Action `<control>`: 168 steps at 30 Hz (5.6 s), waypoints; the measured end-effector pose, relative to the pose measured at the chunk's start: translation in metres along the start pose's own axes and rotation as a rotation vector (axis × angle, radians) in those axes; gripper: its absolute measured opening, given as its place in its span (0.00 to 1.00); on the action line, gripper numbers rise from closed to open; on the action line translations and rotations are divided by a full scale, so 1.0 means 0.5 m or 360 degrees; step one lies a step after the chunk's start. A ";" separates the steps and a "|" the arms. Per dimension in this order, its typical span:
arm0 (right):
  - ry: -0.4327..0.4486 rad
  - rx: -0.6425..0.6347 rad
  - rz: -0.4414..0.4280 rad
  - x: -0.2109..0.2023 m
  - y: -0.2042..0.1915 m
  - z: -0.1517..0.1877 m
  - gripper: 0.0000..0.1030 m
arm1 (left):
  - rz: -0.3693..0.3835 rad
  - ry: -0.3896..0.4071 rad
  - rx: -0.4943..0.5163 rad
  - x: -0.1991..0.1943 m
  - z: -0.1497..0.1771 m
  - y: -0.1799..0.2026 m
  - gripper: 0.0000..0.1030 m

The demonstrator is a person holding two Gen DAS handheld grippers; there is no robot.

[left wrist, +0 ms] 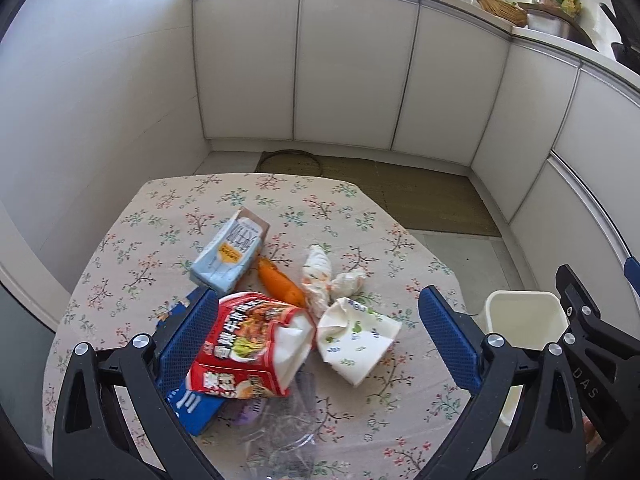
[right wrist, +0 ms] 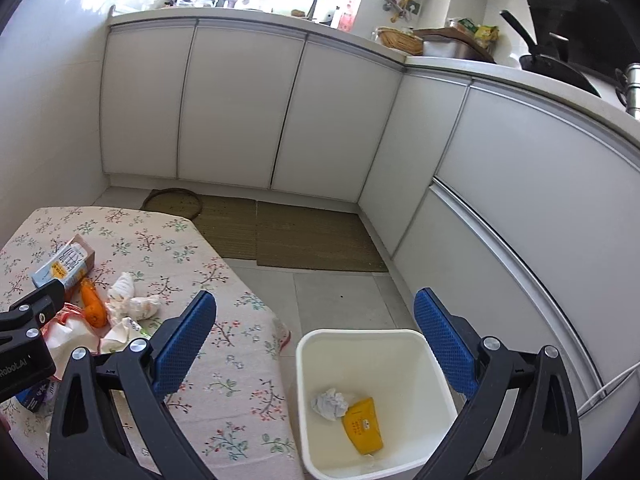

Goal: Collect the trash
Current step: 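Reach to the red instant-noodle cup and grasp it with the left tool, then grasp the rim of the white paper cup with the right tool, then carry the white paper cup to the bin and open the right tool, then carry the red noodle cup to the bin and open the left tool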

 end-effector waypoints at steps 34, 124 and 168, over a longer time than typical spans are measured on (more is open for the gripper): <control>-0.0318 0.0014 -0.0213 0.109 -0.146 0.015 0.94 | 0.0700 -0.0932 -0.0671 0.276 0.100 -0.226 0.73; -0.0425 0.0539 -0.0438 0.101 0.191 0.088 0.03 | 0.0906 -0.0215 -0.0279 -0.020 -0.003 -0.010 0.04; -0.0099 0.0413 0.0558 -0.035 0.526 0.123 0.93 | 0.0808 -0.0192 0.0298 -0.054 0.054 0.541 0.62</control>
Point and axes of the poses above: each gripper's, at about its wrist camera, not at the fingertips, and x roughly the way its jaws point, y to its right, z to its underside, the point moved 4 cm from there along x, roughly the way its jaws point, and after that the axes turned 8 degrees about -z, right-handed, at the moved point
